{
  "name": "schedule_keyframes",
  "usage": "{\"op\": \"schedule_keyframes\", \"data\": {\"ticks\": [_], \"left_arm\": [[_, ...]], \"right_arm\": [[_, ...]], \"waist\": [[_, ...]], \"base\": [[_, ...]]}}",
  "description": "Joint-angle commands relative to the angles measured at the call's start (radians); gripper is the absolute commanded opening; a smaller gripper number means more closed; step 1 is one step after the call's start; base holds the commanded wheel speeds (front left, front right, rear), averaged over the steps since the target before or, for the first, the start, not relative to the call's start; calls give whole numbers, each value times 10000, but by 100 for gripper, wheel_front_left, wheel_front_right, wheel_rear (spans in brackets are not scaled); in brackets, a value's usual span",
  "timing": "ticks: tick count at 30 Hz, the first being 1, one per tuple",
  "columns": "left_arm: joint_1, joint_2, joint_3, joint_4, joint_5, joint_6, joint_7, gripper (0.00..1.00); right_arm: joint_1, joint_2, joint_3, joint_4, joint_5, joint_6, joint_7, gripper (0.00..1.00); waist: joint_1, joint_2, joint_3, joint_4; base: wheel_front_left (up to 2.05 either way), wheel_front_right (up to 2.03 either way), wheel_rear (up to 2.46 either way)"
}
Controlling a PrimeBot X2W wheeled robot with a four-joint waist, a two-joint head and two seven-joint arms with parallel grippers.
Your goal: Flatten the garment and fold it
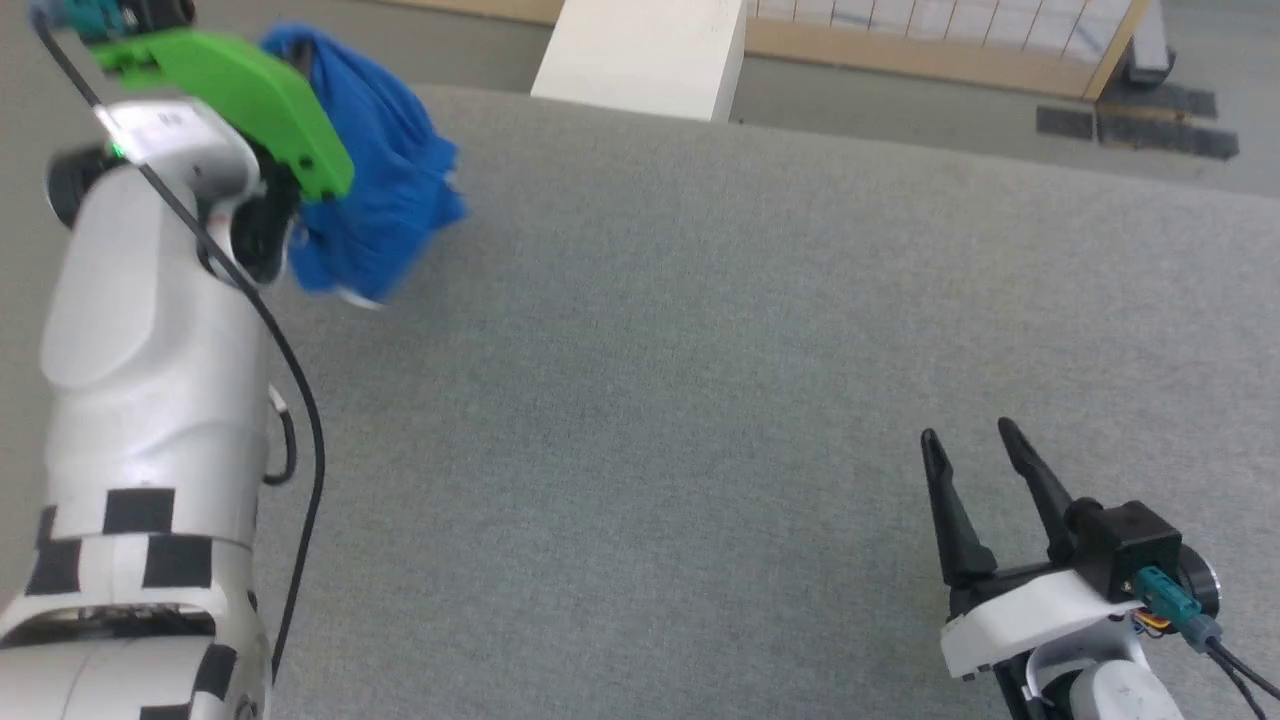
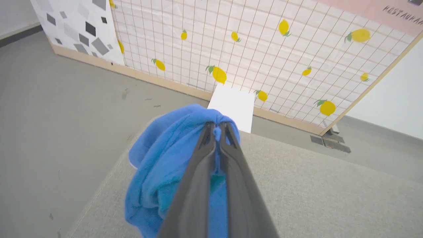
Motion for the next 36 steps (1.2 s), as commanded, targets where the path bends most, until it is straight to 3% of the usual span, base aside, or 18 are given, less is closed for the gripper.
{"op": "schedule_keyframes", "data": {"ticks": [1,9,23,29,36], "left_arm": [[-198,58,-93,-197,59,-82,-47,0],[-368,-146,-624,-1352,-108,-342,240,0],[442,-1256,-2056,-2731,-1021,-506,864,0],[1320,-1424,-3103,-2538,-1194,-504,1061,0],[2655,-1466,-4538,-1474,-1065,-461,1383,0]], "right_arm": [[5,-1,29,90,113,-13,-116,100],[57,-1,-35,567,435,-13,-394,100],[119,-1,-572,921,491,-13,-594,100],[313,-1,-859,821,456,-13,-616,100],[318,-1,-975,665,483,-13,-631,100]], "waist": [[0,0,-383,-113],[0,0,-950,-822],[0,0,-1103,-3397],[0,0,-795,-3806],[0,0,-430,-3772]], "base": [[0,0,0],[0,0,0],[0,0,0],[0,0,0],[0,0,0]]}}
